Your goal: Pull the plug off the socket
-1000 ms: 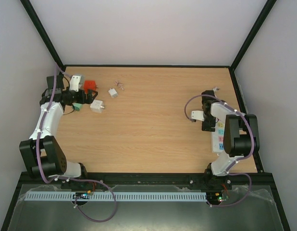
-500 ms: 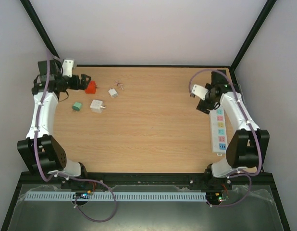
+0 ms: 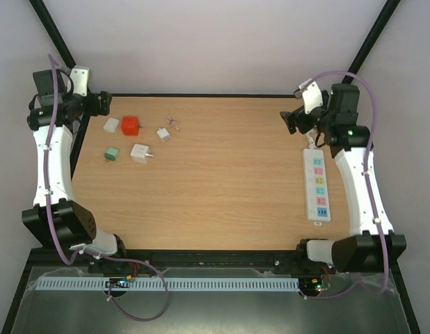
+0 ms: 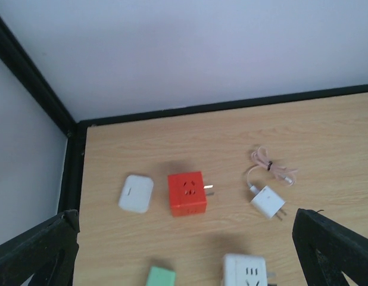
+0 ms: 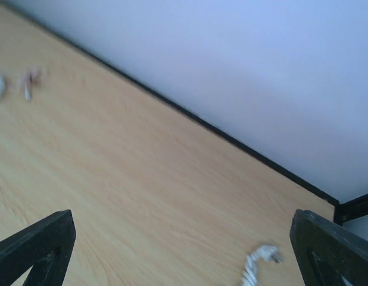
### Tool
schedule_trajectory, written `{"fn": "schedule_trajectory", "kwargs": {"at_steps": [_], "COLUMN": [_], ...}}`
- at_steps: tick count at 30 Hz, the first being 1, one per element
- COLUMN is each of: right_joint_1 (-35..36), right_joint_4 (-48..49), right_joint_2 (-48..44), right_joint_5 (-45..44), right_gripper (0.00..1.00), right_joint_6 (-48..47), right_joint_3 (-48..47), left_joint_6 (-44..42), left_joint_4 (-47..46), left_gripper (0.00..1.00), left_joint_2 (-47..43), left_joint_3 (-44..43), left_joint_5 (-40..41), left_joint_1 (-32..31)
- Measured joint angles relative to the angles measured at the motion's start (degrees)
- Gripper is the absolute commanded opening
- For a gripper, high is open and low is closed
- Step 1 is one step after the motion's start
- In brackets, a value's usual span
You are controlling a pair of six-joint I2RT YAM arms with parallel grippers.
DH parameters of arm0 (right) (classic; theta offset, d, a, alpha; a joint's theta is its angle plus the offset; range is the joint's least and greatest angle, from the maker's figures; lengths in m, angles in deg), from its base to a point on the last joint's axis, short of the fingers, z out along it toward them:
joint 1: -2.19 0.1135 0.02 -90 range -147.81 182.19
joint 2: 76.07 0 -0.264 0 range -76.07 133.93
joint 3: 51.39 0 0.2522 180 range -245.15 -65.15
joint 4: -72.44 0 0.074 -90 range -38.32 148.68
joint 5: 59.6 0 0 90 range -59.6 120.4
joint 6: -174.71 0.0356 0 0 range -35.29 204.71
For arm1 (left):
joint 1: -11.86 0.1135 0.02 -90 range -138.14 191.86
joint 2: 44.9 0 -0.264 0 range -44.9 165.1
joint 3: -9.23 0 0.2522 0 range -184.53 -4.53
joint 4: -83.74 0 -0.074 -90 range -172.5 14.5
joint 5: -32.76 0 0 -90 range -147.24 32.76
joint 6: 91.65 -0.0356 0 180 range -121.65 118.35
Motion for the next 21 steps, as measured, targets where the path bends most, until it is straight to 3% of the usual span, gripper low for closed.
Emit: {"fn": "schedule_trajectory", "kwargs": {"at_steps": [3,10,21], "right_joint_1": [-0.1,-0.2,-2.1], "right_joint_4": [7.3,20.4,27.9], "right_joint_2": [-5.2,-13.2,-17.7], "right_joint_5": [0.6,-0.5,-3.9], "right_gripper": [0.98,0.98,0.98], "right_joint_6": [9.5,24.8,33.9], "right_joint_3": [5.8,23.1,37.1], "left_joint_6": [-0.1,-0.2,0.0], "left_joint_4": [-0.1,-1.5,-5.0], "left_gripper": [1.0,1.0,1.0], "left_joint_2": [-1.8,-11.9,-19.2], "left_joint_3": [3.1,19.5,33.7], "left_joint_5": [1.1,3.4,5.9], "left_joint_1": [0.8,1.2,1.2]}}
